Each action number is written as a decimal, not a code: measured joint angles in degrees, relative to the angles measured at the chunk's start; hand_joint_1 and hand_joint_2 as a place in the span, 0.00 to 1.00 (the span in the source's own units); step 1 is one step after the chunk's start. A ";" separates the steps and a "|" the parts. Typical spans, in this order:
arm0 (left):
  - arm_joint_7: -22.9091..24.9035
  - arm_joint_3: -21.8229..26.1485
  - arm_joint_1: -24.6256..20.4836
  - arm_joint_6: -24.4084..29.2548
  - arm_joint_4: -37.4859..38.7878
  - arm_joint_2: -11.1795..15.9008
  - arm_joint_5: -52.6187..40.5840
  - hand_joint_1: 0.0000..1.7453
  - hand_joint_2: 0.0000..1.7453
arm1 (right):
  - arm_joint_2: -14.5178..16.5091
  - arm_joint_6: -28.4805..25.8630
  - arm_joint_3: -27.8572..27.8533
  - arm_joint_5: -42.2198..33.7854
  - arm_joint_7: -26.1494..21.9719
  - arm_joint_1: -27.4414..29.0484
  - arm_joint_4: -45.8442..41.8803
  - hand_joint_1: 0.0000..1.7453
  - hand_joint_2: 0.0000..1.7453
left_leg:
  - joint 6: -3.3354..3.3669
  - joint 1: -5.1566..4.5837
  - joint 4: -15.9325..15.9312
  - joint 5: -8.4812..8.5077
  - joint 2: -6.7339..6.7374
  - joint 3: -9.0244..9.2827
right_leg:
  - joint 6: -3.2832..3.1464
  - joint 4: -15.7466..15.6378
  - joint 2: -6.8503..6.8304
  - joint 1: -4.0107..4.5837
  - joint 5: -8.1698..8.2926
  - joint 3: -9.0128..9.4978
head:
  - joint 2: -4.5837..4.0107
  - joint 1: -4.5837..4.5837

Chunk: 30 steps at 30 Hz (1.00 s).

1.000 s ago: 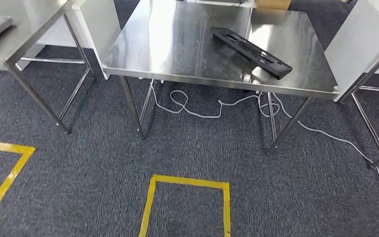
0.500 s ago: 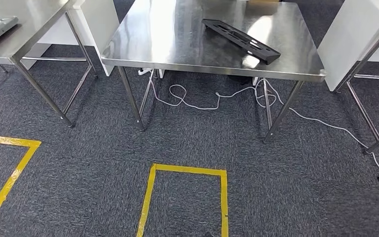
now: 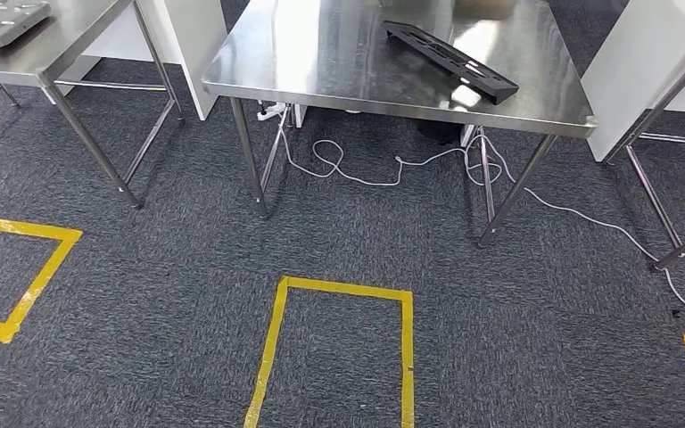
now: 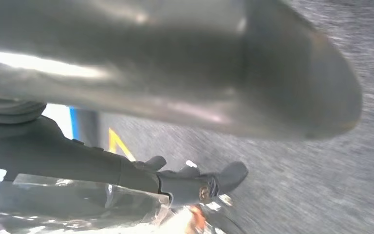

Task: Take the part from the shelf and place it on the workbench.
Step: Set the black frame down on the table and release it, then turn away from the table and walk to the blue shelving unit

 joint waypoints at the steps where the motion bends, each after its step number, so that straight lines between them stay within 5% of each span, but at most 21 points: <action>1: 0.00 -0.59 0.04 -0.20 -0.01 0.11 -0.53 0.00 0.00 | -0.07 -0.07 -0.67 -0.39 0.05 0.12 0.01 0.00 0.00 | 0.15 -0.10 0.02 0.59 0.06 -0.81 | -0.17 3.82 0.09 -0.03 -2.22 -1.07 | 0.00 0.11; 2: 0.00 -1.08 0.07 -0.40 -0.01 0.19 -0.98 0.00 0.00 | -0.16 -0.15 -1.27 -0.75 0.14 0.22 0.01 0.00 0.00 | 0.16 -0.19 0.04 1.20 0.11 -1.63 | -0.02 6.98 0.14 -0.04 -3.51 -1.64 | 0.00 0.15; 4: 0.00 -2.05 0.14 -0.80 -0.01 0.35 -1.71 0.00 0.00 | -0.32 -0.36 -2.41 -1.39 0.41 0.36 0.01 0.00 0.00 | 0.06 -0.29 0.09 2.43 0.21 -3.28 | 1.05 8.05 0.17 -0.04 -2.65 -0.13 | 0.00 0.20; 6: 0.00 -2.84 0.17 -1.07 -0.01 0.47 -2.27 0.00 0.00 | -0.43 -0.50 -3.36 -1.84 0.63 0.39 0.01 0.00 0.00 | -0.27 -0.32 0.15 3.60 0.23 -4.65 | 1.88 1.39 0.17 -0.05 0.07 5.10 | 0.00 0.21; 8: 0.01 -3.57 0.19 -1.15 -0.01 0.54 -2.81 0.00 0.00 | -0.49 -0.63 -4.16 -2.14 0.78 0.31 0.01 0.00 0.00 | -0.82 -0.52 0.22 4.72 0.25 -5.47 | 1.44 -7.52 0.25 0.27 0.71 10.86 | 0.00 0.13; 10: 0.02 -4.14 0.22 -1.10 -0.01 0.60 -3.27 0.00 0.00 | -0.51 -0.83 -4.91 -2.35 0.91 0.34 0.02 0.00 0.00 | -1.24 -0.73 0.11 5.84 0.30 -5.78 | 0.77 -11.48 0.39 0.57 0.51 12.62 | 0.00 -0.04; 12: 0.03 -4.45 0.34 -1.01 -0.01 0.66 -3.58 0.00 0.00 | -0.50 -0.99 -5.51 -2.50 1.01 0.46 0.07 0.00 0.00 | -1.63 -0.69 0.33 5.86 0.22 -6.23 | 0.06 -11.51 0.35 0.00 1.30 11.64 | 0.00 -0.23; 13: 0.07 -4.65 0.42 -0.99 0.00 0.68 -3.69 0.00 0.00 | -0.50 -1.07 -5.72 -2.54 1.05 0.46 0.09 0.00 0.00 | -1.91 -0.58 1.57 4.32 0.12 -6.75 | -0.58 -11.49 0.25 -0.28 1.80 11.22 | 0.00 -0.35; 16: 0.21 -5.20 0.54 -0.97 0.00 0.70 -3.74 0.00 0.00 | -0.51 -1.51 -6.33 -2.58 1.05 0.46 0.11 0.00 0.00 | -2.89 -0.24 12.56 -4.72 -0.16 -9.66 | -2.04 -11.37 -0.09 -0.53 3.45 9.72 | 0.00 -0.69; 18: 0.35 -5.29 0.53 -0.97 -0.01 0.72 -3.70 0.00 0.00 | -0.56 -1.75 -6.69 -2.51 0.85 0.47 0.11 0.00 0.00 | -3.34 0.08 18.96 -7.18 -0.17 -10.41 | -1.93 -11.06 -0.21 -0.53 4.42 8.48 | 0.00 -0.76; 20: 0.56 -5.31 0.54 -0.98 -0.01 0.78 -3.69 0.00 0.00 | -0.62 -1.89 -6.84 -2.29 0.46 0.48 0.11 0.00 0.00 | -3.51 0.55 16.88 -5.11 -0.15 -7.17 | -1.52 -10.44 -0.23 -0.63 5.06 7.13 | 0.00 -0.78; 22: 0.68 -5.33 0.53 -0.98 -0.01 0.85 -3.70 0.00 0.00 | -0.62 -1.99 -6.92 -2.10 0.18 0.44 0.11 0.00 0.00 | -3.38 0.81 8.46 -2.54 -0.29 -1.13 | -1.18 -9.38 -0.21 -0.58 5.30 5.96 | 0.00 -0.82; 24: 0.74 -5.33 0.51 -0.96 -0.01 0.91 -3.70 0.00 0.00 | -0.62 -2.12 -6.97 -2.01 0.08 0.36 0.11 0.00 0.00 | -3.11 0.71 2.69 -1.89 -0.50 2.36 | -0.62 -8.41 -0.21 -0.34 5.66 4.94 | 0.00 -0.83; 27: 0.94 -5.34 0.47 -0.77 0.01 0.96 -3.70 0.00 0.00 | -0.68 -2.35 -7.04 -1.78 -0.01 0.37 0.15 0.00 0.00 | -2.52 0.46 1.19 -1.64 -0.37 2.04 | 0.87 -7.76 -0.13 -0.11 6.26 3.70 | 0.00 -0.84; 28: 1.02 -5.35 0.41 -0.69 0.01 0.96 -3.71 0.00 0.00 | -0.75 -2.42 -7.06 -1.70 -0.02 0.39 0.17 0.00 0.00 | -2.00 0.49 0.76 -1.31 -0.27 1.60 | 0.91 -6.81 -0.02 -0.03 5.34 2.94 | 0.00 -0.73; 30: 1.14 -5.40 0.33 -0.57 0.00 0.96 -3.71 0.00 0.00 | -0.87 -2.50 -7.09 -1.61 -0.05 0.39 0.21 0.00 0.00 | -0.88 0.54 0.13 -0.26 -0.06 0.34 | 0.17 -1.90 0.21 -0.04 1.01 0.83 | 0.01 -0.32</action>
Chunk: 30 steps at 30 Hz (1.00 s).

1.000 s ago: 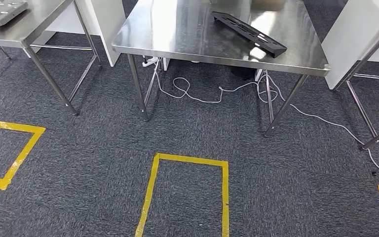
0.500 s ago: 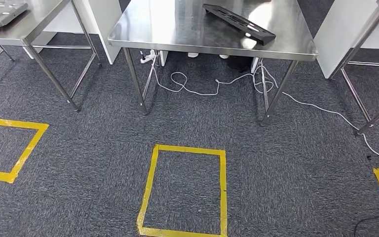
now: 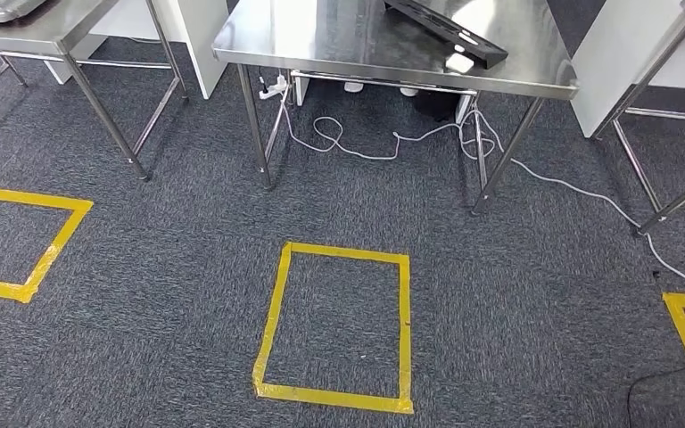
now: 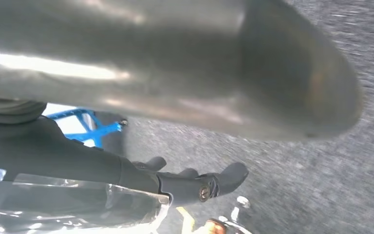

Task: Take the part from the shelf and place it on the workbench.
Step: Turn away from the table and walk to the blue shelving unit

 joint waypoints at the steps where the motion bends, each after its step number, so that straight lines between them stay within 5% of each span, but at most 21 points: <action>1: 0.03 -0.04 0.02 0.02 -0.01 0.01 0.00 0.00 0.00 | -0.04 -0.02 -0.01 0.04 -0.02 0.01 0.01 0.00 0.00 | 0.41 -0.15 -0.01 0.66 0.03 -0.83 | -0.38 3.64 0.07 0.01 -2.47 -1.12 | 0.00 0.21; 3: 0.05 -0.14 0.06 0.05 -0.01 0.02 -0.04 0.00 0.00 | -0.08 -0.04 -0.02 0.07 -0.04 0.02 0.01 0.00 0.00 | 0.61 -0.43 0.03 1.91 0.20 -2.46 | -0.11 9.75 0.11 -0.02 -4.81 -2.04 | -0.01 0.35; 5: 0.06 -0.25 0.05 0.15 -0.01 0.02 -0.29 0.00 0.00 | -0.11 -0.11 -0.04 0.07 -0.04 0.01 0.01 0.00 0.00 | 0.53 -0.62 0.05 3.09 0.31 -4.08 | 1.12 9.76 0.12 0.01 -2.38 -0.04 | -0.01 0.39; 7: 0.18 -0.31 0.05 0.42 -0.01 0.02 -0.65 0.00 0.00 | -0.18 -0.23 -0.13 0.07 -0.04 -0.02 0.01 0.00 0.00 | 0.21 -0.78 0.10 4.27 0.30 -5.37 | 1.49 2.93 0.12 0.09 0.45 5.33 | -0.01 0.40; 9: 0.45 -0.37 0.06 0.69 -0.01 0.03 -0.95 0.00 0.00 | -0.24 -0.32 -0.29 0.09 -0.04 -0.11 0.01 0.00 0.00 | -0.33 -0.98 0.14 5.37 0.33 -5.91 | 0.53 -6.15 0.15 0.55 -0.33 11.07 | 0.00 0.32; 11: 0.62 -0.48 0.08 0.80 -0.01 0.06 -1.11 0.00 0.00 | -0.23 -0.36 -0.46 0.14 -0.04 -0.16 0.01 0.00 0.00 | -0.92 -1.06 0.08 6.32 0.40 -6.02 | -0.37 -10.25 0.19 0.90 -1.38 12.97 | 0.00 0.21; 13: 0.74 -0.61 0.13 0.90 -0.01 0.15 -1.13 0.00 0.00 | -0.16 -0.39 -0.64 0.14 -0.04 -0.11 0.03 0.00 0.00 | -1.47 -0.81 0.75 5.72 0.29 -6.50 | -1.27 -10.13 0.07 0.21 -0.66 12.26 | -0.01 0.13; 16: 1.26 -0.84 0.30 1.28 -0.01 0.22 -1.26 0.00 0.00 | -0.07 -0.45 -0.95 0.14 0.07 0.04 0.05 0.00 0.00 | -2.41 -0.42 8.42 -1.64 -0.03 -8.87 | -2.59 -10.10 -0.27 -0.20 0.71 11.03 | -0.01 -0.16; 18: 1.78 -1.08 0.40 1.55 -0.01 0.25 -1.53 0.00 0.00 | -0.03 -0.47 -1.09 0.13 0.19 0.17 0.06 0.00 0.00 | -2.95 -0.26 15.47 -4.93 -0.09 -10.31 | -2.62 -9.91 -0.42 -0.12 1.41 10.09 | -0.01 -0.20; 20: 2.24 -1.26 0.46 1.79 -0.01 0.28 -1.80 0.00 0.00 | -0.02 -0.46 -1.24 0.11 0.28 0.26 0.06 0.00 0.00 | -3.23 0.03 15.69 -3.81 -0.07 -8.46 | -2.41 -9.40 -0.47 -0.16 1.75 9.37 | -0.01 -0.20; 23: 2.58 -1.30 0.43 1.99 -0.01 0.31 -2.03 0.00 0.00 | 0.05 -0.46 -1.41 0.07 0.32 0.28 0.05 0.00 0.00 | -3.07 0.43 4.45 -0.81 -0.17 -0.83 | -2.07 -8.09 -0.40 -0.10 1.77 8.44 | -0.01 -0.22; 24: 2.65 -1.31 0.43 2.02 -0.01 0.32 -2.09 0.00 0.00 | 0.05 -0.47 -1.44 0.07 0.33 0.26 0.05 0.00 0.00 | -2.85 0.37 2.04 -0.67 -0.24 0.43 | -1.85 -7.75 -0.38 0.04 1.82 8.06 | -0.01 -0.20; 28: 2.78 -1.33 0.46 2.02 0.00 0.33 -2.26 0.00 0.00 | 0.03 -0.49 -1.52 0.02 0.39 0.21 0.05 0.00 0.00 | -1.29 0.07 0.48 -0.32 -0.22 0.08 | -0.42 -6.90 -0.30 0.38 1.84 6.75 | -0.01 -0.20; 30: 2.79 -1.41 0.43 1.86 0.00 0.32 -2.40 0.00 0.00 | 0.02 -0.52 -1.66 -0.10 0.49 0.22 0.06 0.00 0.00 | -0.19 0.18 -0.04 0.37 -0.04 -0.33 | -0.46 -2.84 -0.15 0.27 -0.48 4.56 | -0.01 0.00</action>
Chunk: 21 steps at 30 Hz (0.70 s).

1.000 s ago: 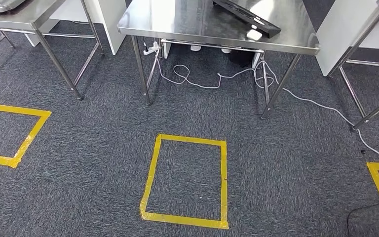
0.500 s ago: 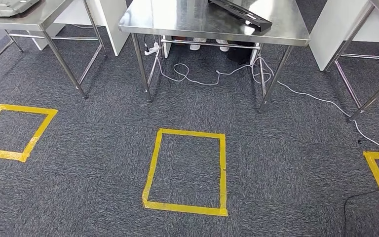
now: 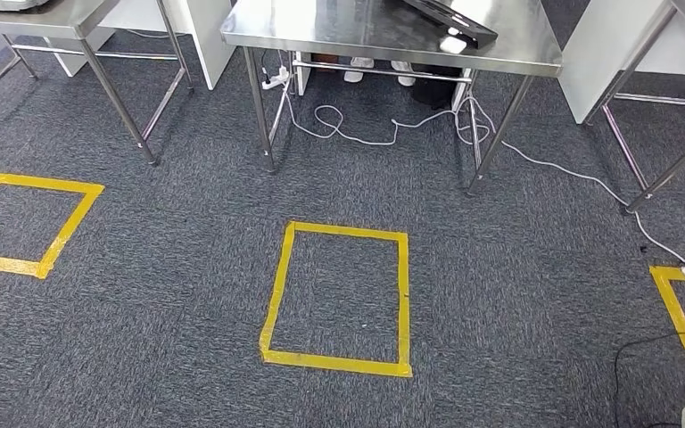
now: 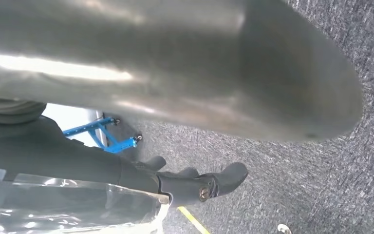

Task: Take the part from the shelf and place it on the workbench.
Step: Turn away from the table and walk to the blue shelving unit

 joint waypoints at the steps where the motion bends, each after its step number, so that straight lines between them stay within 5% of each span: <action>1: 0.00 -0.09 -0.01 -0.16 -0.01 0.01 -0.20 0.00 0.00 | -0.01 -0.04 -0.17 -0.14 0.04 0.02 0.00 0.00 0.00 | 0.32 -0.12 -0.02 0.21 0.07 -0.31 | -0.20 3.77 0.09 -0.19 -1.79 -1.84 | 0.00 0.09; 3: 0.00 -0.31 0.02 -0.58 -0.01 0.04 -0.68 0.00 0.00 | -0.01 -0.22 -0.66 -0.46 0.13 0.12 0.00 0.00 0.00 | 0.63 -0.24 -0.01 0.61 0.14 -0.94 | -0.14 11.35 0.18 -0.44 -4.64 -5.30 | 0.00 0.20; 4: 0.00 -0.46 0.04 -0.75 -0.01 0.05 -0.93 0.00 0.00 | -0.02 -0.34 -0.91 -0.62 0.18 0.20 0.00 0.00 0.00 | 0.60 -0.27 0.01 0.80 0.15 -1.16 | 0.24 12.78 0.20 -0.54 -4.88 -5.82 | 0.00 0.21; 5: 0.00 -0.61 0.07 -0.90 -0.01 0.05 -1.09 0.00 0.00 | -0.02 -0.47 -1.12 -0.73 0.22 0.28 0.00 0.00 0.00 | 0.50 -0.25 0.02 0.97 0.14 -1.30 | 0.82 11.66 0.21 -0.65 -4.12 -5.03 | 0.00 0.26; 8: 0.04 -1.14 0.08 -1.09 -0.01 0.09 -1.44 0.00 0.00 | -0.02 -0.81 -1.49 -0.50 0.88 0.24 0.00 0.00 0.00 | -0.20 -0.32 0.21 1.35 -0.12 -1.50 | 2.14 -0.44 0.75 -1.03 0.33 1.53 | 0.00 0.35; 10: 0.11 -1.35 -0.02 -1.11 -0.01 0.14 -1.63 0.00 0.00 | -0.03 -0.95 -1.57 0.58 1.85 0.27 0.00 0.00 0.00 | -0.91 -0.53 0.40 1.60 -0.35 -1.72 | 1.72 -4.55 1.22 -0.89 1.61 3.31 | 0.00 0.30; 13: 0.17 -1.45 -0.03 -1.14 -0.01 0.19 -1.69 0.00 0.00 | 0.01 -0.95 -1.57 1.61 2.61 0.52 0.00 0.00 0.00 | -1.90 -0.25 0.83 1.62 -0.57 -2.16 | 0.44 -4.45 0.67 -0.86 2.10 2.88 | 0.00 0.25; 15: 0.22 -1.50 0.07 -1.14 -0.01 0.25 -1.69 0.00 0.00 | 0.10 -0.94 -1.57 1.68 2.69 0.53 0.00 0.00 0.00 | -2.37 0.00 4.14 -1.01 -0.52 -3.67 | -0.64 -4.56 0.10 -1.16 2.65 2.74 | 0.00 0.12; 18: 0.29 -1.51 0.14 -1.14 -0.01 0.31 -1.69 0.00 0.00 | 0.16 -0.95 -1.57 1.68 2.68 0.61 0.00 0.00 0.00 | -2.74 0.06 14.89 -6.97 -0.37 -8.01 | -1.45 -4.45 -0.89 -0.78 3.06 2.21 | 0.00 0.01; 20: 0.33 -1.51 0.27 -1.14 -0.01 0.32 -1.69 0.00 0.00 | 0.18 -0.95 -1.57 1.67 2.68 0.71 0.00 0.00 0.00 | -2.70 0.06 16.78 -6.90 -0.28 -8.20 | -1.49 -4.29 -1.61 -0.53 3.09 1.98 | 0.00 0.02; 21: 0.35 -1.51 0.32 -1.14 -0.01 0.33 -1.69 0.00 0.00 | 0.20 -0.95 -1.57 1.66 2.68 0.71 0.00 0.00 0.00 | -2.55 0.06 14.37 -5.39 -0.07 -6.69 | -1.48 -4.23 -1.94 -0.46 3.08 1.99 | 0.00 0.02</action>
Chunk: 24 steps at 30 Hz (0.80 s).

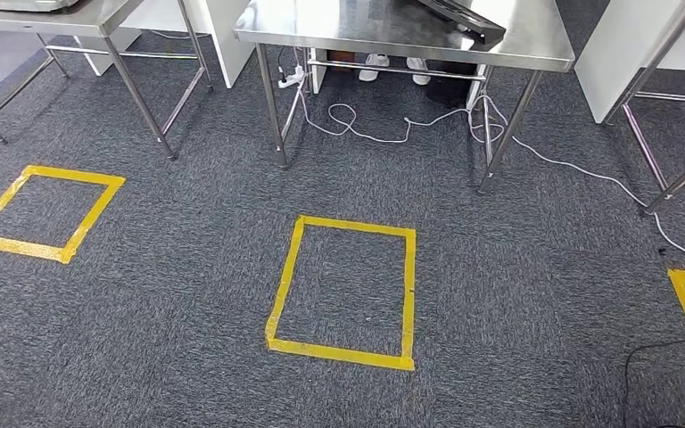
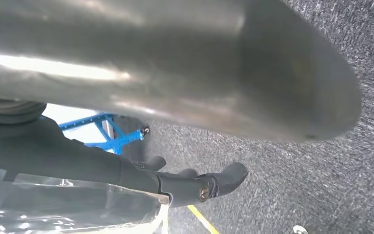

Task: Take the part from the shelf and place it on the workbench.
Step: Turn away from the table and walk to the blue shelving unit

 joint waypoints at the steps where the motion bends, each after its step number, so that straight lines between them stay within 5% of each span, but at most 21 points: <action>1: 0.00 0.00 0.02 0.00 0.00 0.02 0.00 0.00 0.00 | 0.04 0.00 0.00 0.00 0.00 -0.03 0.00 0.00 0.00 | 0.25 -0.03 -3.89 1.90 0.63 2.22 | 0.02 0.04 -0.27 0.08 -0.02 0.06 | 0.00 -0.01; 4: 0.00 -0.02 -0.21 0.00 0.00 0.06 0.00 0.00 0.00 | 0.17 0.00 0.00 0.02 -0.02 -0.16 0.00 0.00 0.00 | 1.03 -0.56 -12.58 4.50 2.81 6.53 | 0.37 0.23 -1.13 0.81 -0.07 -0.08 | 0.00 0.07; 8: 0.00 -0.02 -0.17 0.00 0.00 0.06 0.00 0.00 0.00 | 0.16 -0.01 0.00 0.04 -0.13 -0.23 0.00 0.00 0.00 | 2.48 -0.78 -13.77 5.16 1.54 6.26 | 1.35 1.24 -1.57 0.97 -0.79 -0.76 | 0.00 0.14; 12: 0.03 -0.02 -0.21 -0.02 0.00 0.04 0.01 0.00 0.00 | 0.13 0.02 0.00 0.08 -0.34 -0.10 0.00 0.00 0.00 | 3.61 -0.60 -14.22 6.09 -0.13 5.52 | 1.01 13.96 1.77 0.40 -7.07 -6.52 | 0.00 0.59; 14: 0.08 -0.02 -0.12 -0.04 0.00 0.03 0.02 0.00 0.00 | 0.09 0.03 0.00 0.19 -0.37 0.02 0.00 0.00 0.00 | 3.54 -0.62 -14.17 6.35 -1.21 5.22 | 1.67 16.90 2.04 0.15 -7.69 -7.55 | 0.00 0.61; 17: 0.19 -0.02 -0.08 -0.02 0.01 0.02 0.02 0.00 0.00 | -0.09 0.06 0.00 0.45 -0.30 0.04 0.00 0.00 0.00 | 3.02 -0.67 -13.97 6.66 -2.86 5.11 | 3.29 6.54 3.38 -0.42 -3.42 -2.05 | 0.00 0.62; 18: 0.24 -0.03 -0.11 0.01 0.01 0.02 -0.02 0.00 0.00 | -0.14 0.08 0.00 0.52 -0.18 0.01 0.00 0.00 0.00 | 2.74 -0.78 -13.83 6.70 -3.34 5.00 | 3.38 3.03 4.10 -0.54 -2.25 -0.45 | 0.00 0.61; 20: 0.39 -0.08 -0.11 0.06 0.00 0.02 -0.34 0.00 0.00 | -0.16 0.23 -0.01 0.51 0.09 -0.01 0.00 0.00 0.00 | 2.03 -0.90 -13.63 6.87 -4.05 4.70 | 2.93 0.24 4.85 -0.44 -1.44 0.53 | 0.00 0.51; 22: 0.52 -0.26 -0.01 0.08 0.00 0.03 -1.15 0.00 0.00 | -0.13 0.44 -0.09 0.25 0.26 -0.02 0.00 0.00 0.00 | 1.34 -0.67 -13.59 7.09 -4.59 4.42 | 2.05 0.21 4.02 -0.41 -1.04 0.62 | 0.00 0.44; 24: 0.55 -0.73 0.08 0.05 0.00 0.06 -2.05 0.00 0.00 | -0.01 0.55 -0.30 0.03 0.52 -0.06 0.00 0.00 0.00 | 0.86 -0.52 -11.69 5.69 -3.49 3.40 | 1.07 0.00 3.14 -0.74 -0.58 0.78 | 0.00 0.23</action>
